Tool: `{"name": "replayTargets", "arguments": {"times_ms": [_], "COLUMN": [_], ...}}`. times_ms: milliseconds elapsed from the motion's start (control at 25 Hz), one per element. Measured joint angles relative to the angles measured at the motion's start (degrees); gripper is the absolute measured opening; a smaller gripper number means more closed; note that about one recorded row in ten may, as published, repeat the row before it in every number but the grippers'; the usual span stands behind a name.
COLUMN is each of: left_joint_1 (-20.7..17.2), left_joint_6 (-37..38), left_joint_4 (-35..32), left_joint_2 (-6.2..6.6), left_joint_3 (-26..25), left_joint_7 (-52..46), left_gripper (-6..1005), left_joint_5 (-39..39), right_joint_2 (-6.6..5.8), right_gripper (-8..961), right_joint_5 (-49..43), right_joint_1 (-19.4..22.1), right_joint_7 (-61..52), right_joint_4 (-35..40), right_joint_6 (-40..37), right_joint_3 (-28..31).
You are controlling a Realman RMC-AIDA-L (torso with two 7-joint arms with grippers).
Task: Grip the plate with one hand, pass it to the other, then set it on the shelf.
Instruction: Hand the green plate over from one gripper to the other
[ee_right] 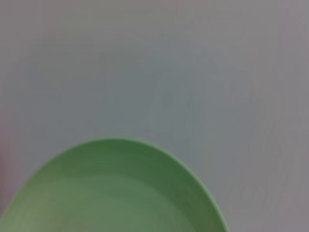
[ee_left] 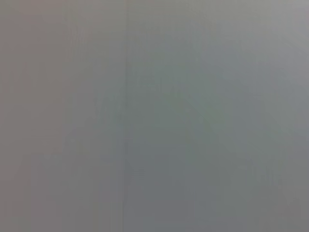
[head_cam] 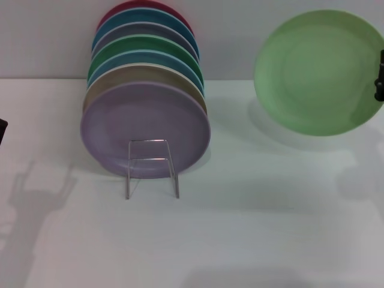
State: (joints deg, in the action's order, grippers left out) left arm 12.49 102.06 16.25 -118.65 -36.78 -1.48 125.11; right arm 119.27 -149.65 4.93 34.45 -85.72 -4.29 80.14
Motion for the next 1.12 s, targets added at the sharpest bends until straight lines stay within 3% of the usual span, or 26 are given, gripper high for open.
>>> {"name": "replayTargets", "arguments": {"times_ms": [160, 200, 240, 360, 400, 440, 840, 1120], "left_joint_1": [0.1, 0.1, 0.1, 0.1, 0.1, 0.1, -1.0, -2.5], "left_joint_6": [0.1, 0.0, -0.2, -1.2, -1.6, -1.6, -0.7, 0.2], "left_joint_4": [0.0, 0.0, 0.0, 0.0, 0.1, 0.1, 1.3, 3.1], "left_joint_2": [-0.05, -0.06, -0.07, -0.16, -0.22, -0.22, -0.26, -0.23], "left_joint_3": [0.5, 0.6, 0.6, 1.1, 2.1, 2.1, 9.8, 16.7], "left_joint_7": [0.0, 0.0, 0.0, -0.4, -0.6, -0.6, -0.7, -2.7], "left_gripper": [814, 814, 814, 814, 814, 814, 813, 813], "left_joint_5": [0.1, 0.1, 0.1, 0.1, 0.0, 0.0, 0.1, 0.1], "right_joint_2": [0.0, 0.0, 0.0, -0.06, -0.07, -0.07, -0.22, -0.22], "right_gripper": [21, 21, 20, 20, 20, 20, 21, 21], "right_joint_5": [0.1, 0.5, 0.5, 0.7, 0.7, 0.7, 0.1, 0.1], "right_joint_1": [0.8, 0.8, 0.8, -0.6, -2.3, -2.3, -12.9, -12.6], "right_joint_7": [-0.2, -1.2, -1.2, -4.6, -7.8, -7.8, -27.3, -32.7], "right_joint_4": [6.6, 10.7, 10.7, 18.0, 23.9, 23.9, 50.9, 57.9], "right_joint_6": [-14.8, -22.8, -22.8, -34.6, -41.9, -41.9, -67.1, -78.3], "right_joint_3": [-4.2, -6.0, -6.0, -8.3, -9.6, -9.6, -14.5, -22.1]}}
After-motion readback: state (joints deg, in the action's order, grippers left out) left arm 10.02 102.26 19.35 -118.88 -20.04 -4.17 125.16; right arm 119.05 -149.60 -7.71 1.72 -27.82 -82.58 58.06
